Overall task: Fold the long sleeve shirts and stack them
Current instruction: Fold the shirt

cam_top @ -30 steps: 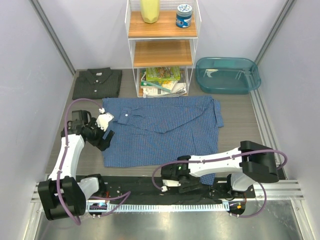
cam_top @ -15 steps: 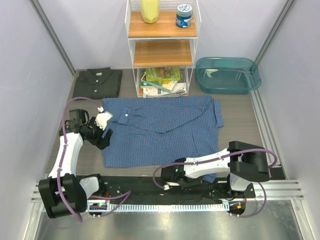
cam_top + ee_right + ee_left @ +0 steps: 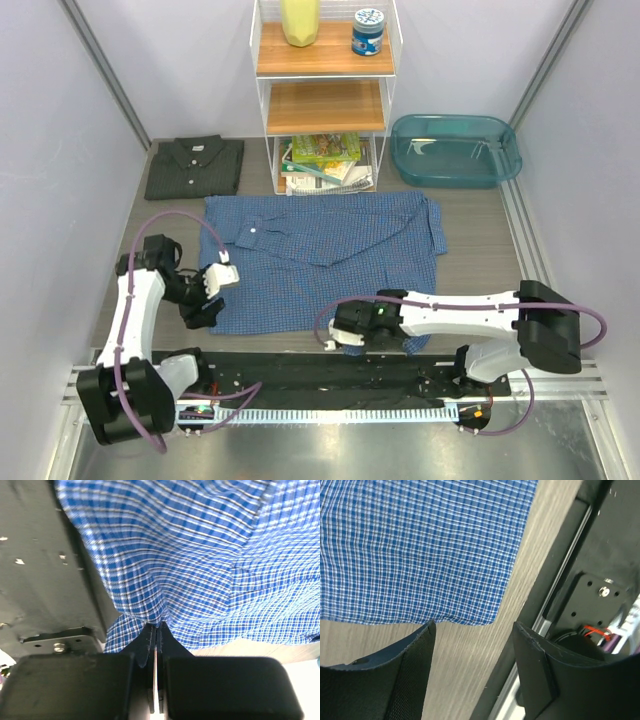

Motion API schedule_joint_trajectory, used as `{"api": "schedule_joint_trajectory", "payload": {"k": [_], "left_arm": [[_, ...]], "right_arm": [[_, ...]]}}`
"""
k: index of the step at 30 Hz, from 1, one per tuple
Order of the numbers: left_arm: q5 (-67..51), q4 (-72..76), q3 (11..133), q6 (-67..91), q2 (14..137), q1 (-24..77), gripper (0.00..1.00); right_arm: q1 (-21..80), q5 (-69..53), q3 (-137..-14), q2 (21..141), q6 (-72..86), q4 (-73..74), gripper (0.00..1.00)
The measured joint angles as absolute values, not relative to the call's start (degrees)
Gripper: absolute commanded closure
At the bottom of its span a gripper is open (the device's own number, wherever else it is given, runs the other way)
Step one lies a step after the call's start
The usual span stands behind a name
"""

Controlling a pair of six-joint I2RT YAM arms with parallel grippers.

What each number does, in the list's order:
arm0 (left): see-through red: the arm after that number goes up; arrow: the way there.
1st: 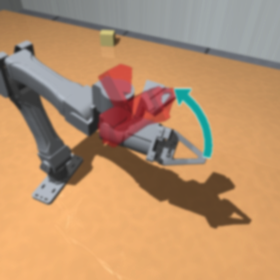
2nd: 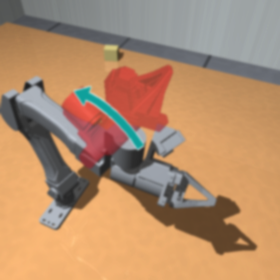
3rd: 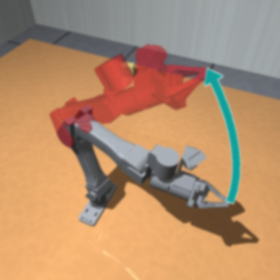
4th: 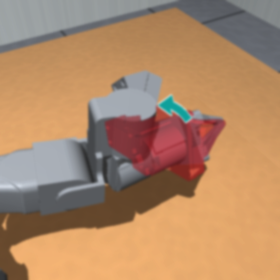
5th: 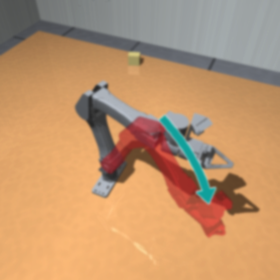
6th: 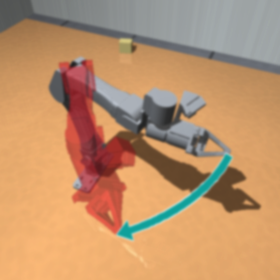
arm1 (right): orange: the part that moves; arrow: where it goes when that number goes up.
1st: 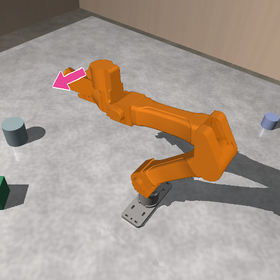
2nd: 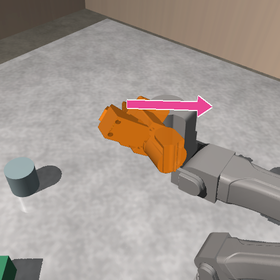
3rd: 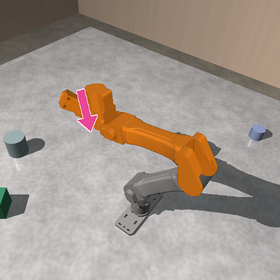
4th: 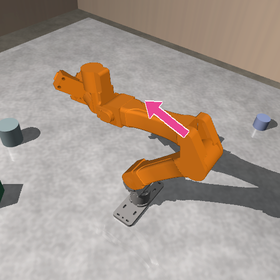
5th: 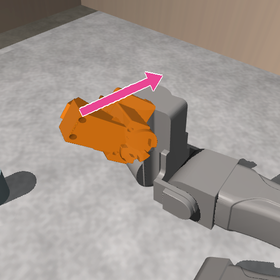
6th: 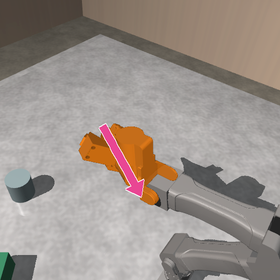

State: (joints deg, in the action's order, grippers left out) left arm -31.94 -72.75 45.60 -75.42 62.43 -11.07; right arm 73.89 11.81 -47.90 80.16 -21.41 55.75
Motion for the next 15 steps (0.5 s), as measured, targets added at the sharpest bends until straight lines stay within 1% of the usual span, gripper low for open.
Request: {"api": "schedule_joint_trajectory", "payload": {"k": [5,8,11,15], "left_arm": [[-30.94,-73.17,42.02,-78.54,56.58,-8.67,0.36],[-28.99,-72.14,40.62,-78.02,55.40,-5.56,0.35],[-24.56,-69.78,39.70,-77.12,56.29,0.19,0.29],[-18.52,-66.13,37.65,-75.13,55.86,8.64,0.27]], "right_arm": [[69.43,9.98,-48.95,79.75,-25.19,55.94,0.99],[67.20,8.67,-50.04,78.35,-27.11,56.53,0.99],[65.30,7.73,-51.18,76.47,-28.73,57.14,0.99],[63.88,6.85,-52.47,75.46,-30.17,57.82,0.99]]}}
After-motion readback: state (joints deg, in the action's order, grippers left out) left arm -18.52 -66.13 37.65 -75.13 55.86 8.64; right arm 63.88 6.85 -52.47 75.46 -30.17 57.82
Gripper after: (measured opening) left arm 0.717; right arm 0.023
